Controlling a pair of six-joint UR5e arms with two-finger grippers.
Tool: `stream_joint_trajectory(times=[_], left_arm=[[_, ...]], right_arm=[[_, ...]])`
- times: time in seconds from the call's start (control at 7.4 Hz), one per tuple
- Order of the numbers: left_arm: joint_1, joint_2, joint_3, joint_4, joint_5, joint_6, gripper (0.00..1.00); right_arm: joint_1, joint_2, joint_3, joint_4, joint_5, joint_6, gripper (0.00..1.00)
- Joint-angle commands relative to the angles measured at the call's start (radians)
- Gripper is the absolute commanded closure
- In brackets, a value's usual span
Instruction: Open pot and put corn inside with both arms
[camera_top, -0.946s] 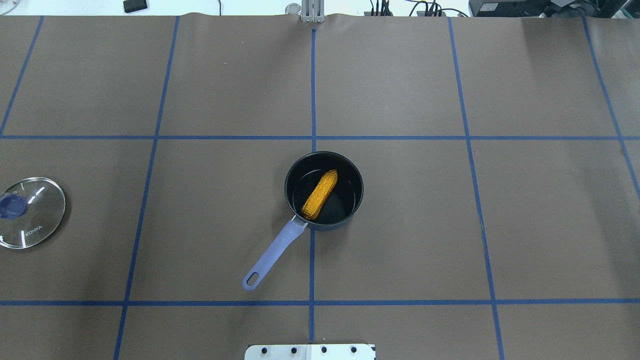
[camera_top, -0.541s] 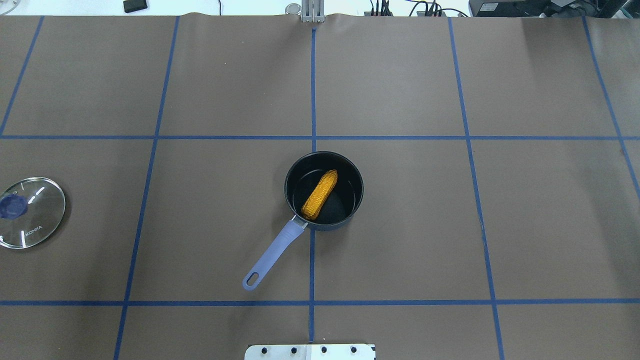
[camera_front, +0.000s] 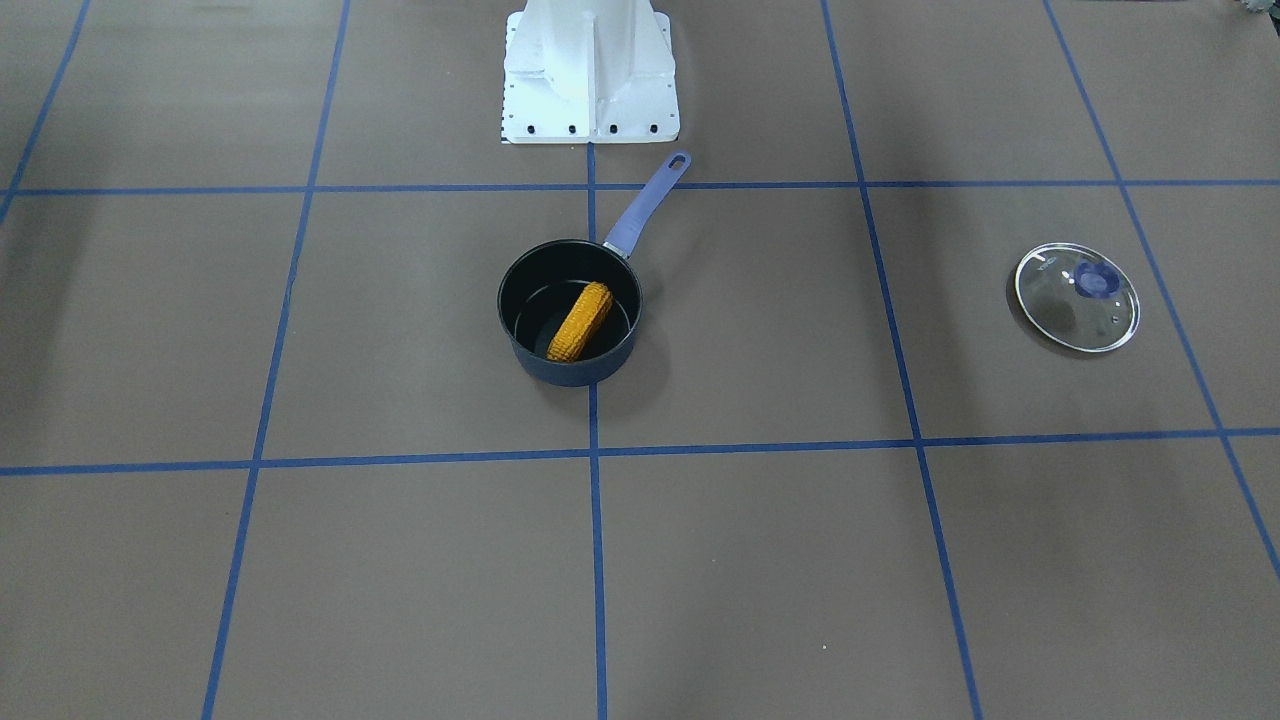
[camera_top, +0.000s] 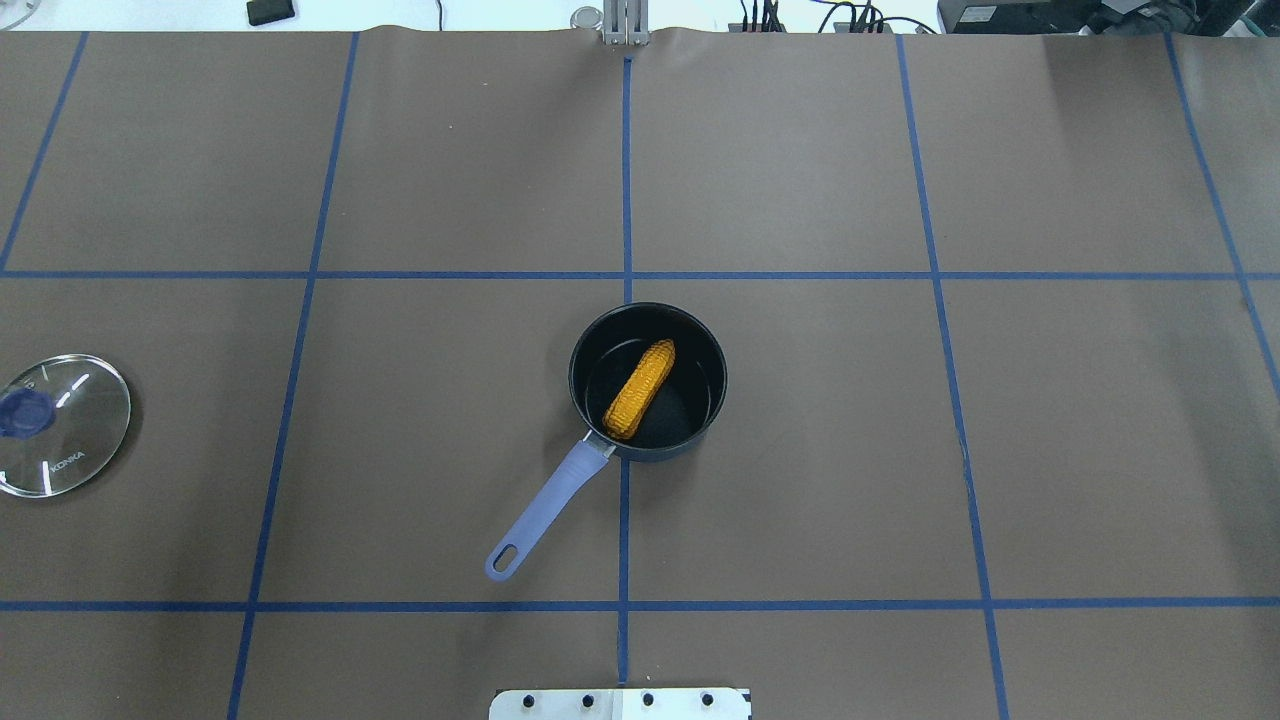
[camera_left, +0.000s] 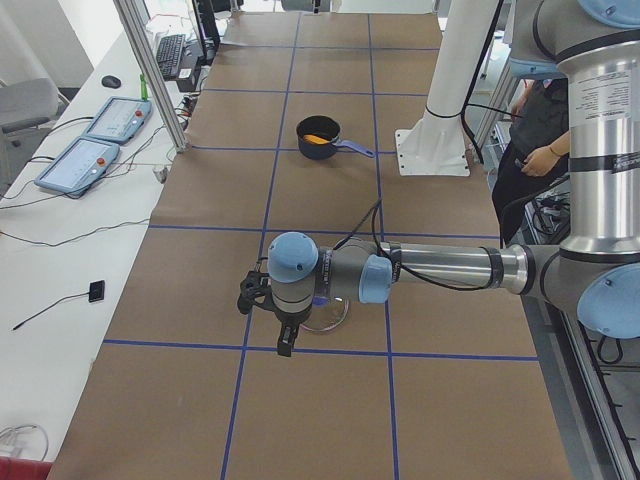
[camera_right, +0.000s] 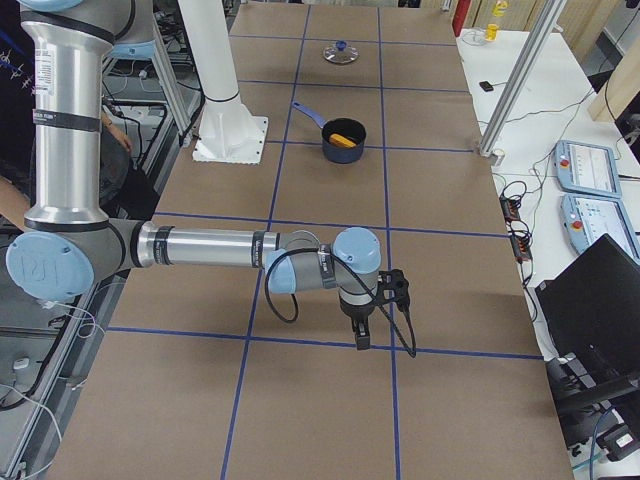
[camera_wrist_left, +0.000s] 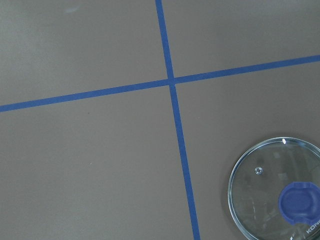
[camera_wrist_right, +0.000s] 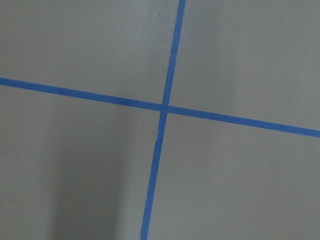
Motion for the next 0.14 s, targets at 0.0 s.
stream_joint_trajectory(times=[0.0], left_arm=[[0.0,0.003,0.006,0.001,0.004,0.0,0.02]], right_arm=[[-0.002,-0.001,0.0,0.0,-0.001,0.0,0.0]])
